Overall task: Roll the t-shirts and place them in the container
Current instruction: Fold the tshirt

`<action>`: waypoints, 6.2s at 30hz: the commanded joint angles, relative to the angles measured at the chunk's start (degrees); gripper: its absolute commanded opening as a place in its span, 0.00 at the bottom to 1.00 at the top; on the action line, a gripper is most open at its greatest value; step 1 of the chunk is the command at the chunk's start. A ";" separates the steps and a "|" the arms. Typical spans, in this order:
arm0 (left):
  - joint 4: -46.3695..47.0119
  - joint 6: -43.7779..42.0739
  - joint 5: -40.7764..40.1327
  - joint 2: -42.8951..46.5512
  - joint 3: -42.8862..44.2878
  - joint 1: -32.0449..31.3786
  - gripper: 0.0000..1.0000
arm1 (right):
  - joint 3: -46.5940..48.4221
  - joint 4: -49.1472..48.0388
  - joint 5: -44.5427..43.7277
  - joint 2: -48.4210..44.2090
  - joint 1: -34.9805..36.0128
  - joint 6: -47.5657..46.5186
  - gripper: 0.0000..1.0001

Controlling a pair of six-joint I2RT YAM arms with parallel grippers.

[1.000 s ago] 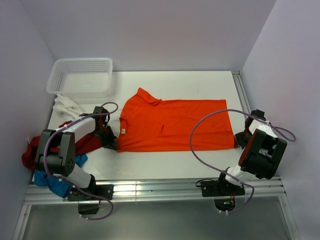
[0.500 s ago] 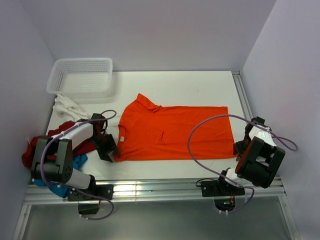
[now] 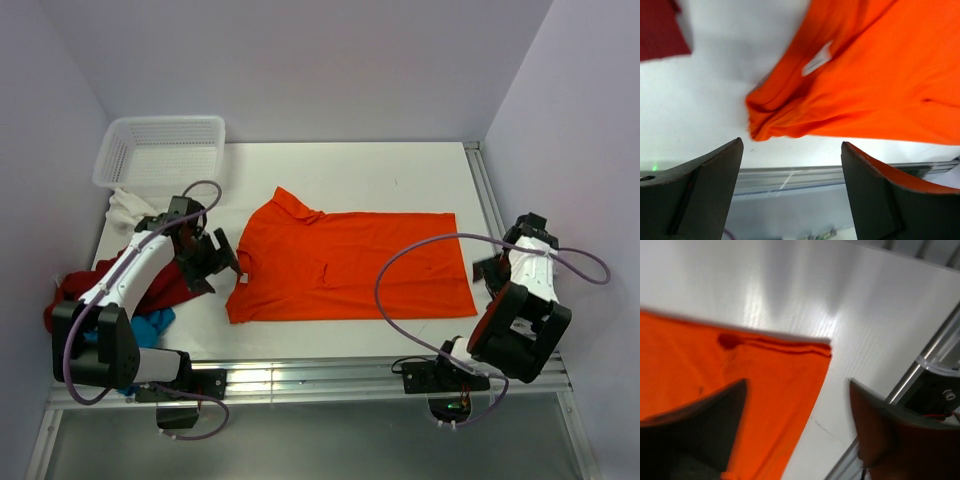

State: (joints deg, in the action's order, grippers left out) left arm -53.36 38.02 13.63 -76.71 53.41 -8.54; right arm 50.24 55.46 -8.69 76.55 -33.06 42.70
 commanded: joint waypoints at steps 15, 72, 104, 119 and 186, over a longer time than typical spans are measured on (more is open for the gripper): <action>14.33 8.82 4.21 -18.18 29.72 0.27 0.94 | 11.46 -2.46 16.07 -7.47 7.21 -6.22 0.75; 31.48 2.50 7.20 -56.80 52.85 -3.24 0.31 | 10.41 -7.30 14.66 -8.79 13.81 1.86 0.47; 17.68 1.53 10.71 -47.05 52.59 -3.86 0.00 | 22.53 -16.26 13.70 17.83 13.81 0.98 0.47; 14.60 0.39 13.00 -44.58 53.03 -3.95 0.00 | 37.38 -13.98 15.72 34.89 13.55 5.90 0.47; 13.99 11.99 15.46 -23.32 36.68 -4.21 0.00 | 37.48 -14.95 18.80 33.49 10.82 5.99 0.00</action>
State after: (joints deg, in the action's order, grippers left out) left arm -39.07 49.21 29.65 -104.31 90.21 -12.38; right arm 88.64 41.08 9.80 113.91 -21.12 49.93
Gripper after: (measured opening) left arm 0.012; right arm 0.009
